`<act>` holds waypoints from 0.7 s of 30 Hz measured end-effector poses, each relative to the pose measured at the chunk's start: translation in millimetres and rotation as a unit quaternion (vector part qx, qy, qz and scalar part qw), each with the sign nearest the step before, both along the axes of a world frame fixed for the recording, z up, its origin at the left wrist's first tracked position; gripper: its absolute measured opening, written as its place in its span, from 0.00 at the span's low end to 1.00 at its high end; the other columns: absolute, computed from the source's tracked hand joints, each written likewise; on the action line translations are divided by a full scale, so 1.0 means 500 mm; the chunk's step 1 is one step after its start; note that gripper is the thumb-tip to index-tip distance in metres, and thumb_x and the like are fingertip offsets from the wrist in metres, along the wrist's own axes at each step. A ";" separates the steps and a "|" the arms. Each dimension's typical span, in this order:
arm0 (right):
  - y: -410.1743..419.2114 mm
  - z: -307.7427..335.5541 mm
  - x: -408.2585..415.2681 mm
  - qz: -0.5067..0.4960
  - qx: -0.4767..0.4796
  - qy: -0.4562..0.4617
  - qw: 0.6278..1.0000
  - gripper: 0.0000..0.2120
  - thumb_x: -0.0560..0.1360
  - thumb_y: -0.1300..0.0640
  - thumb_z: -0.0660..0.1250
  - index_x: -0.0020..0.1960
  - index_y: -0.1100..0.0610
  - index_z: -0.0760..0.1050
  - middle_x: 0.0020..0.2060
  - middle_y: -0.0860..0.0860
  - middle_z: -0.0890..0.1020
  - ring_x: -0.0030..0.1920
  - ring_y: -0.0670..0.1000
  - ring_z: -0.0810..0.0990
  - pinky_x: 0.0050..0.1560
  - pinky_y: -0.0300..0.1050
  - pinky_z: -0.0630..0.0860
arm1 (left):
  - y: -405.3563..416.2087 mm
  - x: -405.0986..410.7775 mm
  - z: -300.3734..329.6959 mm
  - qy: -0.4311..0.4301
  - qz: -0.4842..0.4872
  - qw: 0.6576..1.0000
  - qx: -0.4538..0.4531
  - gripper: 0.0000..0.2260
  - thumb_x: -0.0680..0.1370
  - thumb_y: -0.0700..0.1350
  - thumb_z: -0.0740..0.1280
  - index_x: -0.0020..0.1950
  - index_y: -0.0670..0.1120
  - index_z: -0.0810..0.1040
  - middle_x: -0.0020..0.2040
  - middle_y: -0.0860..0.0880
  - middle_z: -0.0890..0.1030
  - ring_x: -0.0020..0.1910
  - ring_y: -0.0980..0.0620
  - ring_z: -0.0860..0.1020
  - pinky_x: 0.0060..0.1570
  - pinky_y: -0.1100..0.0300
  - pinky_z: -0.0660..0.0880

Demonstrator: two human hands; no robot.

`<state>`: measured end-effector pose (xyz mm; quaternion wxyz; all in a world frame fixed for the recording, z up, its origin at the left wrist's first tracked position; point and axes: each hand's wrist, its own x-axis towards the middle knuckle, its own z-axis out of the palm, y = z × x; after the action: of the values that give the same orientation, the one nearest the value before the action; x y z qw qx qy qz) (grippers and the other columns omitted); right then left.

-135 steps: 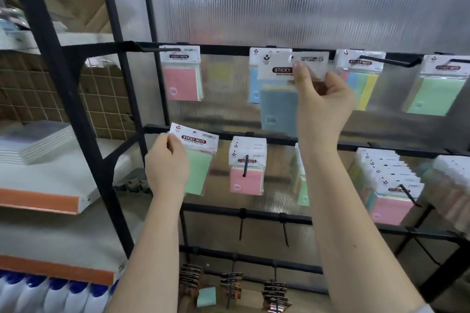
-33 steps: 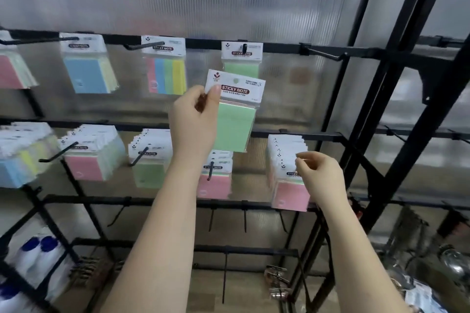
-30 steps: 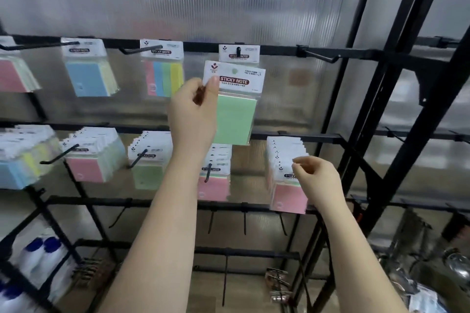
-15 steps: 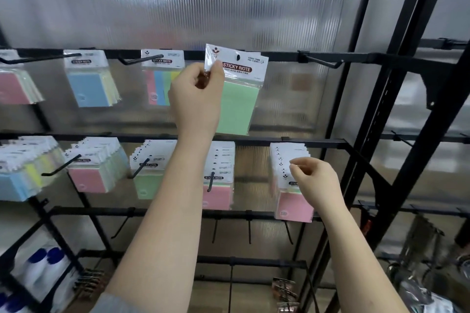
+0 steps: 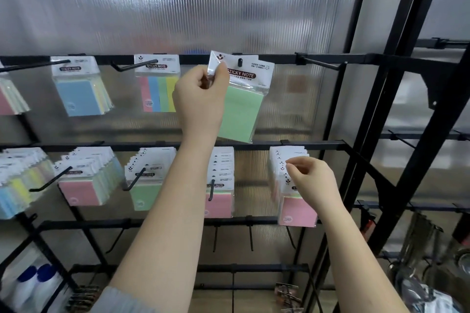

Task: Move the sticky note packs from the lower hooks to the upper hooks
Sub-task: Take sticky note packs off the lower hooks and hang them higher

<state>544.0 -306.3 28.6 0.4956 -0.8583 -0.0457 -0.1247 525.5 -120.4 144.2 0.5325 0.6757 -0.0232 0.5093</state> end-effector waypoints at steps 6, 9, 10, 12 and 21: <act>-0.001 0.001 -0.003 -0.008 -0.011 -0.002 1.000 0.07 0.76 0.58 0.63 0.48 0.52 0.80 0.42 0.44 0.82 0.43 0.39 0.78 0.39 0.29 0.69 | 0.002 0.052 -0.005 0.067 0.011 0.998 -0.003 0.23 0.78 0.48 0.66 0.28 0.48 0.57 0.25 0.54 0.58 0.24 0.58 0.57 0.26 0.64 0.53; -0.001 0.006 -0.005 -0.008 -0.022 -0.001 1.000 0.07 0.76 0.58 0.63 0.47 0.52 0.79 0.41 0.43 0.81 0.41 0.38 0.77 0.39 0.30 0.69 | 0.007 0.096 -0.002 0.107 -0.015 0.994 -0.021 0.21 0.79 0.50 0.64 0.30 0.48 0.58 0.27 0.53 0.60 0.26 0.56 0.57 0.26 0.64 0.54; -0.001 0.008 -0.005 -0.008 -0.025 -0.002 1.000 0.06 0.77 0.58 0.63 0.47 0.51 0.79 0.40 0.43 0.81 0.40 0.37 0.77 0.38 0.31 0.69 | 0.010 0.112 0.000 0.116 -0.017 0.993 -0.033 0.21 0.79 0.50 0.64 0.30 0.48 0.58 0.28 0.52 0.60 0.27 0.55 0.58 0.27 0.62 0.55; 0.000 0.011 -0.006 -0.008 -0.031 -0.004 0.999 0.06 0.77 0.57 0.63 0.47 0.51 0.79 0.40 0.43 0.81 0.39 0.37 0.77 0.38 0.31 0.69 | 0.015 0.137 0.006 0.140 -0.004 0.989 -0.044 0.21 0.79 0.49 0.64 0.30 0.47 0.58 0.28 0.52 0.60 0.27 0.54 0.58 0.28 0.59 0.55; -0.003 0.012 -0.012 -0.013 -0.041 0.003 0.999 0.07 0.77 0.58 0.63 0.49 0.53 0.80 0.37 0.42 0.80 0.41 0.41 0.78 0.38 0.30 0.69 | 0.023 0.196 0.036 0.245 0.025 0.968 -0.051 0.21 0.76 0.49 0.67 0.31 0.47 0.58 0.30 0.50 0.61 0.32 0.49 0.63 0.30 0.58 0.58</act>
<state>538.1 -307.6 34.4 0.4581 -0.8790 -0.0384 -0.1267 623.7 -108.6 162.4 0.5428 0.7520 0.1516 0.3417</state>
